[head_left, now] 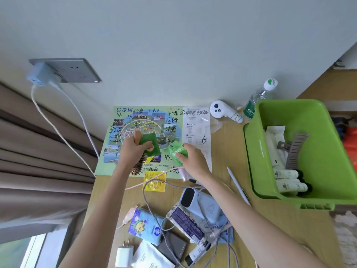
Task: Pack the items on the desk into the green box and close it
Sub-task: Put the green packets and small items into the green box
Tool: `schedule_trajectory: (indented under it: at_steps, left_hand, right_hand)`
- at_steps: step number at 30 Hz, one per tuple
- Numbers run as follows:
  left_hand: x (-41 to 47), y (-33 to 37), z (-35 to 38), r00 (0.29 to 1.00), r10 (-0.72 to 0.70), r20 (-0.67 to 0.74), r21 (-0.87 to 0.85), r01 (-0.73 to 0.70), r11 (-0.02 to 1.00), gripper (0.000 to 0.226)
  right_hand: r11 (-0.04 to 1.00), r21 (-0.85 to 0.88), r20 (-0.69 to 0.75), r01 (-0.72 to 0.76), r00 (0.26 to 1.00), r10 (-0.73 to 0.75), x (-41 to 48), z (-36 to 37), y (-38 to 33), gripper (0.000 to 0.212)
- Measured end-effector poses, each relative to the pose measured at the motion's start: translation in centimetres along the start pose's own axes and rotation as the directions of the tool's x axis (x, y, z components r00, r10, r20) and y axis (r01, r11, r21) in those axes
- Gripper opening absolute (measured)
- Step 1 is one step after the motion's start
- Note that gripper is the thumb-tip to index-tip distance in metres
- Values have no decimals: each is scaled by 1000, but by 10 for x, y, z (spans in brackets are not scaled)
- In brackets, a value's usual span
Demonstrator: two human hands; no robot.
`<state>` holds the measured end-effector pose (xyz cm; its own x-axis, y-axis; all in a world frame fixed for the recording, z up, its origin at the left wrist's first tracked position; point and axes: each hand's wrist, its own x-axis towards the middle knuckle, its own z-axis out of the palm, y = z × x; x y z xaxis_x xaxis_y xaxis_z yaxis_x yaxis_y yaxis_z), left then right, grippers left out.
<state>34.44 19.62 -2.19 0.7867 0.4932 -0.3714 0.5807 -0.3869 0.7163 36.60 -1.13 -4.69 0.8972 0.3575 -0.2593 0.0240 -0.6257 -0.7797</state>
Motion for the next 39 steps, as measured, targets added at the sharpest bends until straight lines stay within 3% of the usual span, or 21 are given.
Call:
schedule_trajectory:
  at_steps: [6,11,16,18,20,22,24,27,30,34,36,39]
  left_hand:
    - [0,-61,-35,995,-100,6,108,99,989,31]
    - [3,-88,-49,986,-163,36,85,160,983,33]
    - [2,-101,-55,939,-235,251,-17,247,969,24]
    - [-2,-105,-54,914,-231,334,18,239,971,25]
    - [-6,-108,-52,898,-225,378,47,224,974,33]
    - [-10,-110,-50,882,-217,418,58,213,975,40]
    - [-14,-114,-49,869,-191,457,67,181,981,31]
    - [-21,-116,-47,858,-149,491,65,135,989,18]
    - [-28,-114,-46,836,-128,534,102,87,991,20]
    - [-37,-111,-46,819,-123,560,123,64,990,35]
    - [-42,-112,-46,812,-118,571,96,76,992,33]
    - [-48,-114,-46,825,-122,552,35,123,992,30]
  right_hand:
    - [925,-290,191,246,962,-196,40,35,-33,31]
    - [732,-498,445,466,861,-245,72,57,-52,42]
    - [594,-590,461,547,832,-308,81,76,-58,38]
    - [596,-589,408,546,837,-364,79,80,-56,38]
    - [664,-546,363,511,858,-363,75,81,-55,36]
    - [781,-464,342,417,898,-276,73,78,-55,41]
    - [885,-365,357,288,922,-153,73,72,-55,52]
    - [946,-288,437,150,899,-10,71,63,-52,65]
    - [939,-335,538,71,833,129,62,58,-51,81]
    - [896,-433,606,93,766,213,45,63,-50,81]
    - [841,-512,570,175,802,180,35,70,-50,76]
    - [711,-624,467,323,884,9,16,85,-47,61]
